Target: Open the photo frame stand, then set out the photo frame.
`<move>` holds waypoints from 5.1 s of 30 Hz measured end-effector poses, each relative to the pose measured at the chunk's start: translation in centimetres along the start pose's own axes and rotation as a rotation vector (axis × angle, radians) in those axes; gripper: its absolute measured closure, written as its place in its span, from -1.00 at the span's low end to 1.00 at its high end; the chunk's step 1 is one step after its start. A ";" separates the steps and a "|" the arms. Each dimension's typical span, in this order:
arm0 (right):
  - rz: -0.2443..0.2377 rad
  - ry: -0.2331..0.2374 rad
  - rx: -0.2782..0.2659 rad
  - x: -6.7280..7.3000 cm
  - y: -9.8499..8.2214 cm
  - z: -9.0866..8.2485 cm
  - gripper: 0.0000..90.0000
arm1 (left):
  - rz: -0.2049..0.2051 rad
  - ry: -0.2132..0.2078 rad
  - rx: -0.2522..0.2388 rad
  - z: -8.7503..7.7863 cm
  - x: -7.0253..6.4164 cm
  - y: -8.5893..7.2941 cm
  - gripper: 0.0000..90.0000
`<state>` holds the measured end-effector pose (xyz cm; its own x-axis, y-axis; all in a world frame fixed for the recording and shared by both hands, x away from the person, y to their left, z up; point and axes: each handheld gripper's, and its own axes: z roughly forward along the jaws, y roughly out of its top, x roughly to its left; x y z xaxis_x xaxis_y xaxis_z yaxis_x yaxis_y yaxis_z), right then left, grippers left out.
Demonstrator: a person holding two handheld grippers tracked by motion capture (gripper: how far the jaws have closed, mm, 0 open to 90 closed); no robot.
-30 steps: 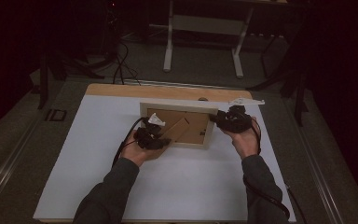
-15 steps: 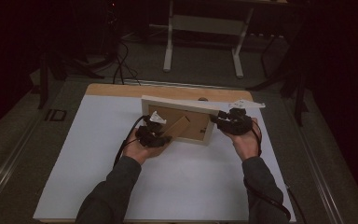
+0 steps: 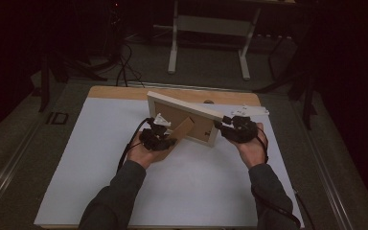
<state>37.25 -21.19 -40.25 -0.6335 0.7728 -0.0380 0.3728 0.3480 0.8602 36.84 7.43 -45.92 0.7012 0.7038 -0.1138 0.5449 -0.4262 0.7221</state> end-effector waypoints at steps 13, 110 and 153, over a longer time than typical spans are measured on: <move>-0.052 0.038 -0.010 0.7 -0.4 -0.2 0.40 | 0.003 0.009 -0.018 -0.1 -0.5 -0.9 0.66; -0.165 0.102 0.001 2.7 -3.3 -1.0 0.09 | -0.046 -0.042 -0.061 -2.4 0.1 -4.0 0.43; -0.071 0.091 0.055 0.1 -6.5 -1.4 0.32 | -0.098 0.034 -0.184 -6.3 2.2 -3.3 0.59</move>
<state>33.83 -24.14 -45.10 -0.7174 0.6950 -0.0491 0.3603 0.4303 0.8277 33.66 13.91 -44.30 0.6313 0.7571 -0.1684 0.5146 -0.2463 0.8213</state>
